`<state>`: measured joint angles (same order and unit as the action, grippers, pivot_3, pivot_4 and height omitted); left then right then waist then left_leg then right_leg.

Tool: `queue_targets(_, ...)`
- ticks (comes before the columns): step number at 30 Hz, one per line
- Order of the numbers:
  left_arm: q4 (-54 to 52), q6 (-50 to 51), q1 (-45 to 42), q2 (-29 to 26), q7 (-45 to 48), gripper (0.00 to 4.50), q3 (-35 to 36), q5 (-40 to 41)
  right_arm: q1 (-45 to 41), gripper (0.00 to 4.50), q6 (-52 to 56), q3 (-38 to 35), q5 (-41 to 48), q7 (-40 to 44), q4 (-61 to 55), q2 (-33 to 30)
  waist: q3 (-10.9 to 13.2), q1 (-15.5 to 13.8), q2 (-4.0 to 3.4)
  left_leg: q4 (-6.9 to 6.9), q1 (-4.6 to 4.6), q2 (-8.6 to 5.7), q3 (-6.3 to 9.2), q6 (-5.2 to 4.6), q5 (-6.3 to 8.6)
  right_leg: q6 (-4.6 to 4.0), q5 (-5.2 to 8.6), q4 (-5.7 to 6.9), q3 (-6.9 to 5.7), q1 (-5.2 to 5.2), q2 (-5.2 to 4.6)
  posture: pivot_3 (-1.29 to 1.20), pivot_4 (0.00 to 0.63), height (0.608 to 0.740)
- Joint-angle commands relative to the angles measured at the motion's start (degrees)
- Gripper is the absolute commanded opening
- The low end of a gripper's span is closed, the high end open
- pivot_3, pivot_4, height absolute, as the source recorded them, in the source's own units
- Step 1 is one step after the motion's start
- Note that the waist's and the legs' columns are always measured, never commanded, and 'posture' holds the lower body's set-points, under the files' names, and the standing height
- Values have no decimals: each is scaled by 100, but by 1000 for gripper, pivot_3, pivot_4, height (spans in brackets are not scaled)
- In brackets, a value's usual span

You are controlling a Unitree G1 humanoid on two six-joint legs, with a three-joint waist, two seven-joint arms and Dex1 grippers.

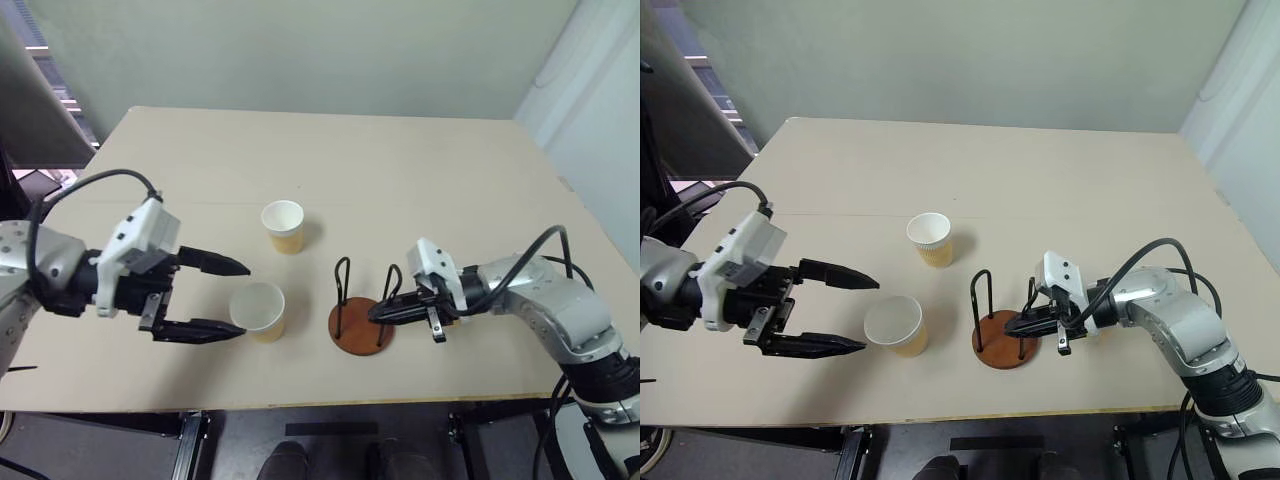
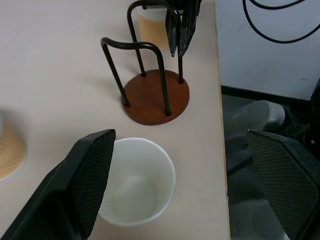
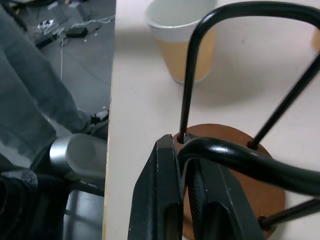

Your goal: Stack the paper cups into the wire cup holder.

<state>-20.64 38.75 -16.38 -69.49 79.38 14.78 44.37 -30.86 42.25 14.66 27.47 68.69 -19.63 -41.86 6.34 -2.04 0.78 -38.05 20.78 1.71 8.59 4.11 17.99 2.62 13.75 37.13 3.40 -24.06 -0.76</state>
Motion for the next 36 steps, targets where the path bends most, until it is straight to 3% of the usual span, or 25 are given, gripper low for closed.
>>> queue_targets(1,-273,120,-114,-88,-59,4500,29,114,89,38,-578,106,-233,126,137,5,0,1,0,0,-1,1,0,0,0,-2,-1,0,0,0,2,0,150,740)
queue_targets(11,-290,160,-176,-79,10,4500,-30,130,71,38,-1322,324,-666,376,353,-38,0,10,1,1,-10,3,-3,0,1,-9,-5,1,2,6,5,0,150,740)
queue_targets(14,-265,121,-198,-39,25,4500,-69,105,78,746,-1349,305,-722,457,322,-136,0,10,1,0,-9,3,-3,0,1,-9,-5,1,2,6,4,0,150,740)
queue_targets(24,2,-138,-438,192,132,4500,-495,-104,-131,4194,-1353,-102,-800,746,-75,-989,0,-7,0,1,-5,3,-3,1,2,-9,-5,-3,3,6,2,0,150,740)
queue_targets(32,285,-365,-682,447,286,4500,-861,-311,-279,4194,-418,-1173,-97,684,-698,-1847,1,-22,0,5,0,3,-4,3,2,-9,-5,-11,4,5,6,0,150,740)
queue_targets(36,389,-473,-776,578,390,4500,-1048,-428,718,4194,-109,-1893,-49,820,-970,-2688,1,-99,1,3,7,3,0,3,3,-10,-5,-18,4,5,5,0,150,740)
